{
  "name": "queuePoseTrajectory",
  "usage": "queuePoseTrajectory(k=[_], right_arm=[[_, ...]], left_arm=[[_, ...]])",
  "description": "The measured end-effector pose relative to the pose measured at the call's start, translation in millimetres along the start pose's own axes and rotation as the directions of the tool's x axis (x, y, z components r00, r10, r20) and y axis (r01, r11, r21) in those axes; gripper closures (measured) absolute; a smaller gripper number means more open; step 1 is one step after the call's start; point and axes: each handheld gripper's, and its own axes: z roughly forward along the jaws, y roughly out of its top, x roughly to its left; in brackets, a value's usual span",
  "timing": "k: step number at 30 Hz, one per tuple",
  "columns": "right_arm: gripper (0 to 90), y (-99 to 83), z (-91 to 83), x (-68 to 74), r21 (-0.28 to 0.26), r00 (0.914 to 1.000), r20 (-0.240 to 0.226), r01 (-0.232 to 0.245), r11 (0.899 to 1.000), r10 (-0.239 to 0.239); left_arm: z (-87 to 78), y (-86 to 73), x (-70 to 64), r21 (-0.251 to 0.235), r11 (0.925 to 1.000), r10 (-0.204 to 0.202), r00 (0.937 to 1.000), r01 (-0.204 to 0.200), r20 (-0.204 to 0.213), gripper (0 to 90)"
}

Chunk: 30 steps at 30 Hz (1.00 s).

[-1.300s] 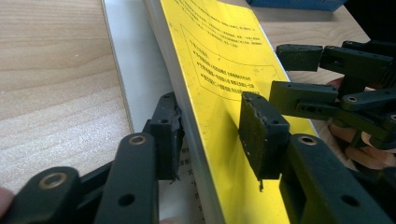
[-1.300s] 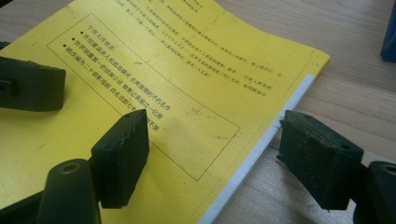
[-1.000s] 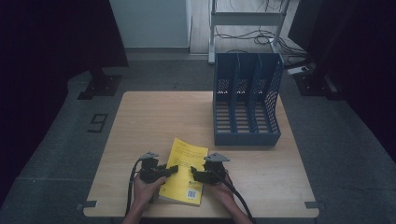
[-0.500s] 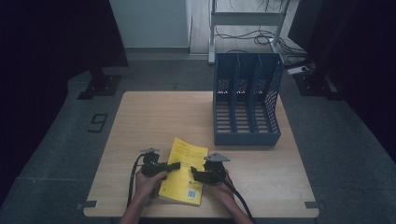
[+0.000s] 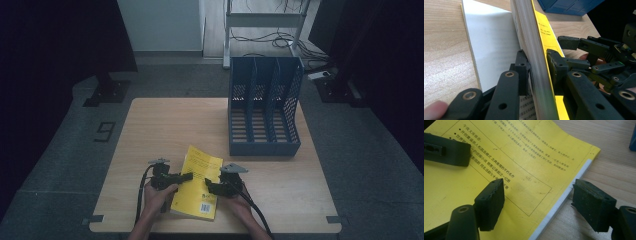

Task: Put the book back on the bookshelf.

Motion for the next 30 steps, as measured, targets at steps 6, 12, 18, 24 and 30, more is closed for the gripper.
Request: queuePoseTrajectory(k=[6,12,18,24,30], right_arm=[[26.1,-0.7,-1.3,0.1,-0.012,1.0000,-0.003,0.004,1.000,-0.004],[27.8,-1.2,-4.3,1.1,-0.029,0.9996,-0.006,0.026,0.999,-0.026],[25.2,-1.1,-6.5,-0.1,-0.026,0.9991,-0.026,0.031,0.999,-0.032],[21.6,-0.3,-7.7,-3.1,-0.022,0.9992,-0.035,0.021,1.000,-0.021],[20.5,0.9,-10.2,-5.4,-0.027,0.9984,-0.050,0.023,0.999,-0.024]], left_arm=[[-1.4,0.2,-5.9,-0.018,0.9995,0.027,0.9996,-0.027,-0.011,73.8],[-2.6,-1.2,-14.5,-0.051,0.9970,0.056,0.9978,-0.058,-0.035,74.9],[-2.8,-2.5,-18.0,-0.076,0.9948,0.064,0.9971,-0.067,-0.041,75.4],[-2.8,-3.1,-18.5,-0.096,0.9936,0.058,0.9980,-0.060,-0.023,76.4],[-4.0,-3.0,-19.1,-0.119,0.9918,0.048,0.9988,-0.048,-0.001,77.4]])
